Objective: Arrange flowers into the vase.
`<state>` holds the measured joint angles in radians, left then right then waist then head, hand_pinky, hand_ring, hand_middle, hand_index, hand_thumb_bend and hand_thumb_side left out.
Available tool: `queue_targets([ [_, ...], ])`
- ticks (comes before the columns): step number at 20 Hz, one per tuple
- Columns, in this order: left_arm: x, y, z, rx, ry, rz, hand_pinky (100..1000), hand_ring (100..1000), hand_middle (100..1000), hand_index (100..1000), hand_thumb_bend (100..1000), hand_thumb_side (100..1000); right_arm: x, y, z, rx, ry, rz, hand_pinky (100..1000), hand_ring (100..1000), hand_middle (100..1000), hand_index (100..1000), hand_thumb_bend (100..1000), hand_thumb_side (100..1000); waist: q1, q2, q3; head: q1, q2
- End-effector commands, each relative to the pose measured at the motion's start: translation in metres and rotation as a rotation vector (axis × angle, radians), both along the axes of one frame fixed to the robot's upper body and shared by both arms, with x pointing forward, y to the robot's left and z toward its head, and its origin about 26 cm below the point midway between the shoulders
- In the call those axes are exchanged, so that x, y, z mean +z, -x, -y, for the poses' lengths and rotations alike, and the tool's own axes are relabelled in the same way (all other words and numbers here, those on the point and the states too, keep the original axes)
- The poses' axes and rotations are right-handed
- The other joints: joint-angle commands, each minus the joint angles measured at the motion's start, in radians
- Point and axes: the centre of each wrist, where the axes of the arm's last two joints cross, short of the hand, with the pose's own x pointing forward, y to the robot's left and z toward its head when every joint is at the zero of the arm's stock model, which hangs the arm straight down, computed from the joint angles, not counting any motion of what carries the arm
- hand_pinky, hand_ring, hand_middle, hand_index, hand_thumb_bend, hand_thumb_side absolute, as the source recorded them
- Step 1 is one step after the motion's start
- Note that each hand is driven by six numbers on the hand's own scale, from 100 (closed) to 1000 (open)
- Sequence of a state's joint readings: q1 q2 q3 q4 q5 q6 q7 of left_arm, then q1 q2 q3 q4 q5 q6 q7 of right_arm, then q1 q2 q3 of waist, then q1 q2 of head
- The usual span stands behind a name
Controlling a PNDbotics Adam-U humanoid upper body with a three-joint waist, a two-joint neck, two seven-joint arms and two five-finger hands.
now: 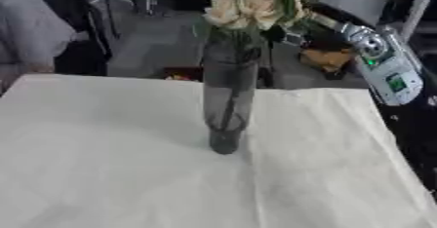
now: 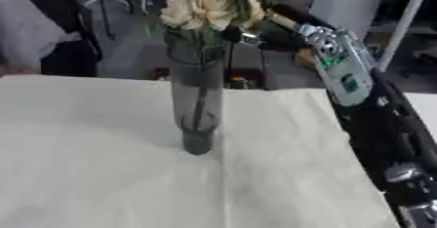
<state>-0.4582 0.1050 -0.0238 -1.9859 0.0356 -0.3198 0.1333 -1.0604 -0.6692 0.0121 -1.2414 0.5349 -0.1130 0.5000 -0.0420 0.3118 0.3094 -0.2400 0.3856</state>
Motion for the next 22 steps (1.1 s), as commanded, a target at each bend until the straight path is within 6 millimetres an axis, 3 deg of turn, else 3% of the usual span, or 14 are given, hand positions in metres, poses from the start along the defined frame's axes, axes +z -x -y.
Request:
queue_targets([
  [1, 0.006, 0.002, -0.002, 0.001, -0.007, 0.02, 449, 606, 751, 818, 100, 1000, 0.017, 0.011, 0.014, -0.038, 0.013, 0.048, 1000, 1000, 905, 936, 729, 1000, 0.004, -0.029, -0.002, 0.001, -0.006],
  [11, 0.003, 0.003, -0.004, 0.01, -0.006, 0.011, 450, 607, 752, 818, 100, 1000, 0.012, 0.025, 0.04, -0.091, -0.006, 0.052, 1000, 1000, 908, 937, 719, 1000, 0.014, -0.044, -0.015, 0.01, 0.013],
  [17, 0.001, 0.003, -0.006, 0.019, -0.005, 0.004, 451, 608, 753, 819, 100, 1000, 0.011, 0.049, 0.058, -0.107, -0.081, 0.115, 1000, 1000, 905, 933, 703, 1000, 0.026, -0.057, -0.031, 0.017, 0.029],
  [22, 0.0, 0.003, -0.007, 0.023, -0.004, 0.001, 452, 609, 754, 820, 100, 1000, 0.007, 0.076, 0.053, 0.003, -0.229, 0.207, 1000, 1000, 895, 923, 667, 1000, 0.04, -0.068, -0.045, 0.027, 0.042],
])
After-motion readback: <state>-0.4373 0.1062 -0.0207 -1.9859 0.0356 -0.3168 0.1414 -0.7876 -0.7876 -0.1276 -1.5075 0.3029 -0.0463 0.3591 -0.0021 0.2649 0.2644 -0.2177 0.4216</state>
